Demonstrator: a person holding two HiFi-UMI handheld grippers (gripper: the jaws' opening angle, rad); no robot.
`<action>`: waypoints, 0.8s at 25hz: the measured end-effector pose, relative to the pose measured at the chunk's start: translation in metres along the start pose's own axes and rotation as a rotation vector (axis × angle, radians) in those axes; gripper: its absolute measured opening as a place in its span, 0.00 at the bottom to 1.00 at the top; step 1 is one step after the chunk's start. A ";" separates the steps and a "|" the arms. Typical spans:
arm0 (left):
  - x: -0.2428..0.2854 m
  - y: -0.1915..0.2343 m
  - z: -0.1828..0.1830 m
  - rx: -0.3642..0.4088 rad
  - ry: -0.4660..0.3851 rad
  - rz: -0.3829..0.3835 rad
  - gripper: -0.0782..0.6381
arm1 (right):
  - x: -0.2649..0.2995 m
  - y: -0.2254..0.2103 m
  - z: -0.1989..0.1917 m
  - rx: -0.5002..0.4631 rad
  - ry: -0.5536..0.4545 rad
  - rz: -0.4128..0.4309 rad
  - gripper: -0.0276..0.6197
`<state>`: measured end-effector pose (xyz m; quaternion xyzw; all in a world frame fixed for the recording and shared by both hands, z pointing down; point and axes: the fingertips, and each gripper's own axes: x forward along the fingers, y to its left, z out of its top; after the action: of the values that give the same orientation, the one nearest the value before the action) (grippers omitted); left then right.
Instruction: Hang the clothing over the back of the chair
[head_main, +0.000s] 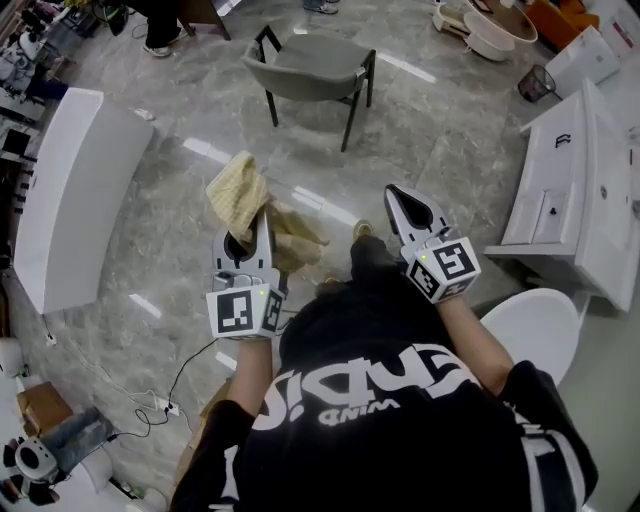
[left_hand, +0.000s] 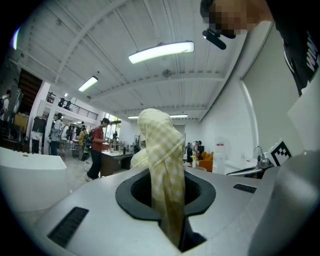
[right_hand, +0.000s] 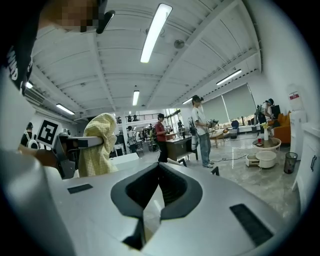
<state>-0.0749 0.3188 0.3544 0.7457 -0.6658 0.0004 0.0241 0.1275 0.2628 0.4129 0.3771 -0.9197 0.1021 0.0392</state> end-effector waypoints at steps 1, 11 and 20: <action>0.003 0.003 -0.001 0.002 0.002 -0.001 0.20 | 0.002 0.000 -0.001 0.003 0.002 -0.002 0.06; 0.060 0.035 -0.008 0.022 0.005 0.006 0.20 | 0.065 -0.026 0.002 0.003 -0.010 0.008 0.06; 0.148 0.075 0.001 0.021 0.003 0.025 0.20 | 0.157 -0.074 0.023 0.011 -0.009 0.029 0.06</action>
<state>-0.1324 0.1633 0.3611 0.7374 -0.6752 0.0086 0.0173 0.0676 0.0990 0.4253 0.3643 -0.9247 0.1061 0.0316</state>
